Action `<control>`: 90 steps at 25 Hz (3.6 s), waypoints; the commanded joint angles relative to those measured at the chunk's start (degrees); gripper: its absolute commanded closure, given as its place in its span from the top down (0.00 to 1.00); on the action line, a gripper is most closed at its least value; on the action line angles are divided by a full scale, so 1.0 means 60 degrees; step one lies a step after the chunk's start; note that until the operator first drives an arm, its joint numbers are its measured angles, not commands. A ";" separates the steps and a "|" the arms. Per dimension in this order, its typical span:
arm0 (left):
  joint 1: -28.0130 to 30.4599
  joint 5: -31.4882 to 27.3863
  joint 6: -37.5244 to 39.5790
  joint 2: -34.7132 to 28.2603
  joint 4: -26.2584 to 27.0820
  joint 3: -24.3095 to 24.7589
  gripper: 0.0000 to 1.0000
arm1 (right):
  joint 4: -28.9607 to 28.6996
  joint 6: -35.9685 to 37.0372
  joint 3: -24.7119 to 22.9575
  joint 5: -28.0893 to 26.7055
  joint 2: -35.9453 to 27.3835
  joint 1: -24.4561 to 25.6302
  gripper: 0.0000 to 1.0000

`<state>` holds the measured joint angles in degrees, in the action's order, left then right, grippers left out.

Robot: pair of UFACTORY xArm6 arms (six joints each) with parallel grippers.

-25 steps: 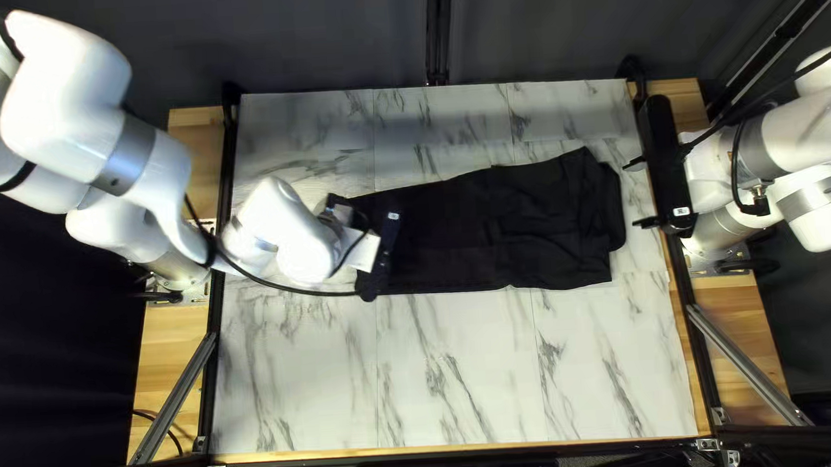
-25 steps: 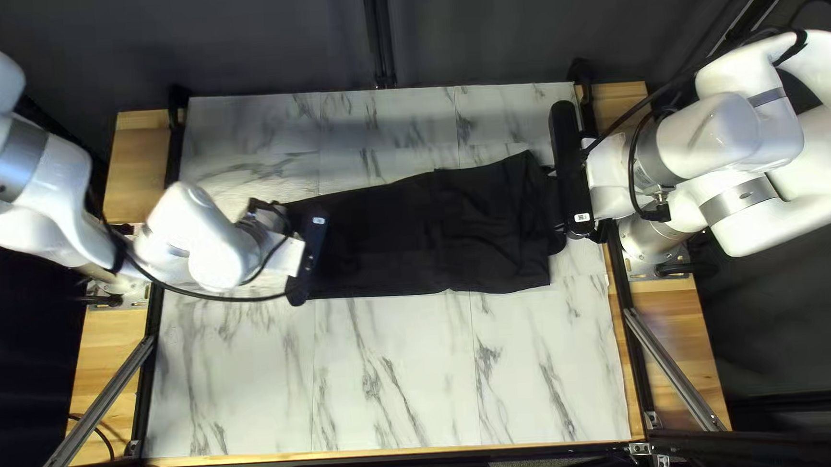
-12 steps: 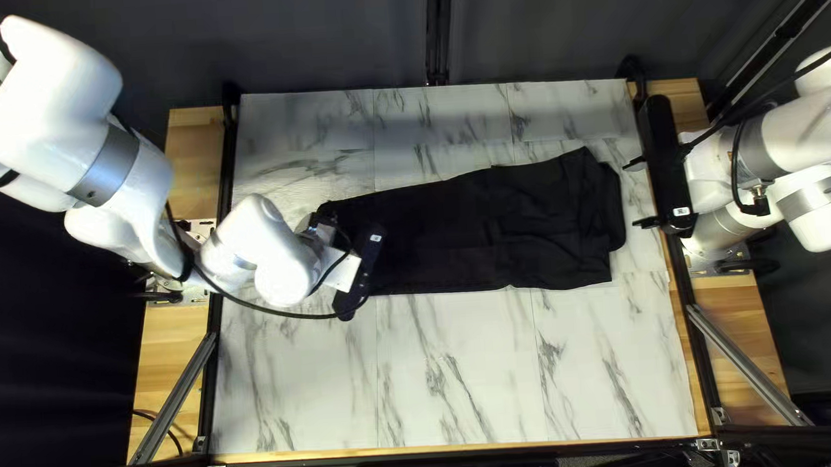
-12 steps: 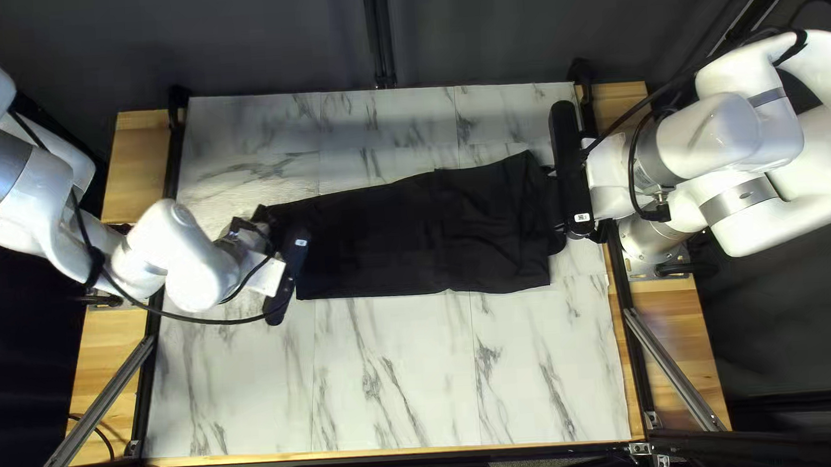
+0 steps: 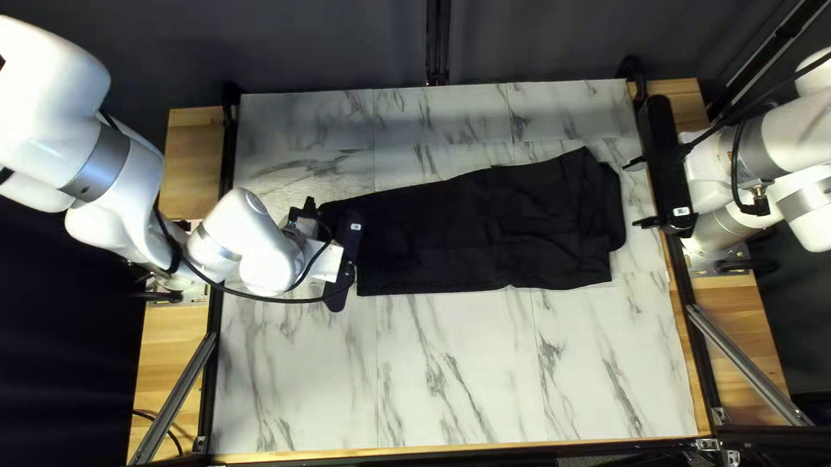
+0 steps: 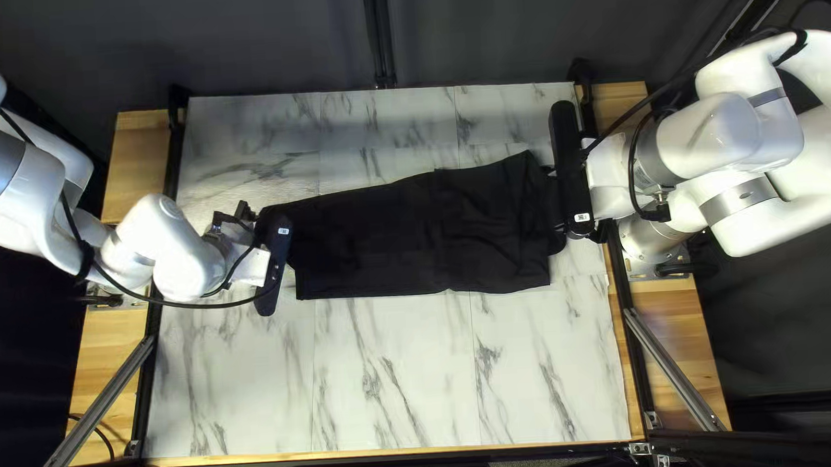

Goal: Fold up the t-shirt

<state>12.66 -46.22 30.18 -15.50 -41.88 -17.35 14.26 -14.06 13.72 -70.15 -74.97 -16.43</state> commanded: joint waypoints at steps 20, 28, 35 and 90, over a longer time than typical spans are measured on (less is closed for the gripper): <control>-0.0678 -0.1347 -0.1667 -0.0929 0.0354 0.0191 0.00 | 0.0000 0.0000 0.0000 0.0000 0.0000 0.0000 1.00; -0.0625 -0.1511 -0.1820 -0.1754 0.0269 0.0582 0.00 | 0.0000 0.0000 0.0000 0.0000 0.0000 0.0000 1.00; -0.0525 -0.1704 -0.1889 -0.1537 0.0032 0.0122 0.00 | 0.0000 0.0000 0.0000 0.0000 0.0000 0.0000 1.00; -0.1683 -0.0108 -0.4098 0.5205 -0.2006 -0.6440 0.72 | 0.0000 0.0000 0.0000 0.0000 0.0000 0.0000 1.00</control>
<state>3.16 -47.69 6.63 14.91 -54.30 -55.50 14.26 -14.06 13.72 -70.15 -74.97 -16.43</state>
